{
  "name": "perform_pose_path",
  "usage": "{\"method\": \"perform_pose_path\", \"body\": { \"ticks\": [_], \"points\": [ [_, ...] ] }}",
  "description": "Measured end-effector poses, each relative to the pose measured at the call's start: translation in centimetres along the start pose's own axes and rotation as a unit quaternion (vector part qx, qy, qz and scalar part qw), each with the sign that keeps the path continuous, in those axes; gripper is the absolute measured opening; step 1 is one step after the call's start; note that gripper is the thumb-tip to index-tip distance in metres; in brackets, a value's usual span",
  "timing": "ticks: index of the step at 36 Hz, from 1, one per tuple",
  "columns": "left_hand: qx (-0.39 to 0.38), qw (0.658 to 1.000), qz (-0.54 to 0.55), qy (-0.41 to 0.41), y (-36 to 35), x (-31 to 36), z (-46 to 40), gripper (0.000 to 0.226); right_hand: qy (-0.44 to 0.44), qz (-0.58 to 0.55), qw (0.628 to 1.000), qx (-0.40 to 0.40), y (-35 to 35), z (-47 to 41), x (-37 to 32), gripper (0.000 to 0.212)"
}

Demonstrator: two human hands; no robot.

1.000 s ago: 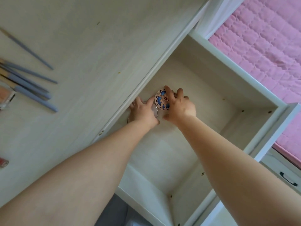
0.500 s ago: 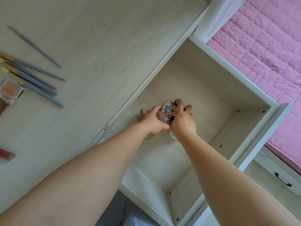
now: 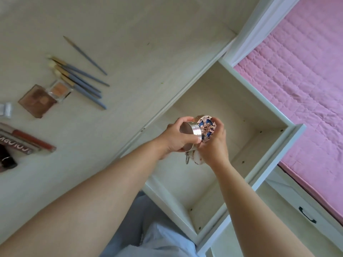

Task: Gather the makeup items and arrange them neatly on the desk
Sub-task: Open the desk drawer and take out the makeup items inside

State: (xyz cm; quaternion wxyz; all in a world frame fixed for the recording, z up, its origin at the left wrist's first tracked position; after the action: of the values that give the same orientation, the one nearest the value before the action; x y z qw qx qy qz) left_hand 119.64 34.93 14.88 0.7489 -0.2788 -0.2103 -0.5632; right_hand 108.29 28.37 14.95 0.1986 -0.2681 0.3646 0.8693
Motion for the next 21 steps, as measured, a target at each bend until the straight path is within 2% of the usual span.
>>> {"method": "perform_pose_path", "body": {
  "ticks": [5, 9, 11, 18, 21],
  "points": [
    [0.019, 0.995, -0.013, -0.096, 1.4, 2.0, 6.1, 0.09, 0.066, -0.011, 0.997, 0.043, 0.5, 4.5, -4.5, 0.082],
    [0.098, 0.981, -0.032, -0.164, 4.7, 2.2, 13.1, 0.097, 0.128, -0.032, 0.99, 0.051, -1.7, 8.4, -9.0, 0.076],
    [0.136, 0.972, -0.031, -0.188, 7.0, 1.7, 17.0, 0.09, 0.16, -0.028, 0.986, 0.039, -4.0, 10.4, -11.4, 0.075],
    [0.28, 0.935, -0.032, -0.217, 15.8, -3.0, 28.2, 0.061, 0.218, 0.016, 0.972, -0.089, -14.5, 15.9, -18.9, 0.078],
    [0.333, 0.919, -0.041, -0.205, 18.9, -5.6, 31.9, 0.06, 0.22, 0.052, 0.962, -0.154, -19.2, 18.0, -21.0, 0.075]
  ]
}}
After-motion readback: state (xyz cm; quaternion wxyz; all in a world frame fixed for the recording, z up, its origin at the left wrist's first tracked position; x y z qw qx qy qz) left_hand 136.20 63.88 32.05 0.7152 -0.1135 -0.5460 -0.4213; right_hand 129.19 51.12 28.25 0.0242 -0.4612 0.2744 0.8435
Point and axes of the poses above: each hand's wrist, its own z-axis away from the middle knuckle, its own y-axis out of the back of the hand, x = y × z, the point moved 7 cm from there along -z, towards the middle knuckle, and after that the axes turned 7 degrees about -x, right-handed, at the moved point
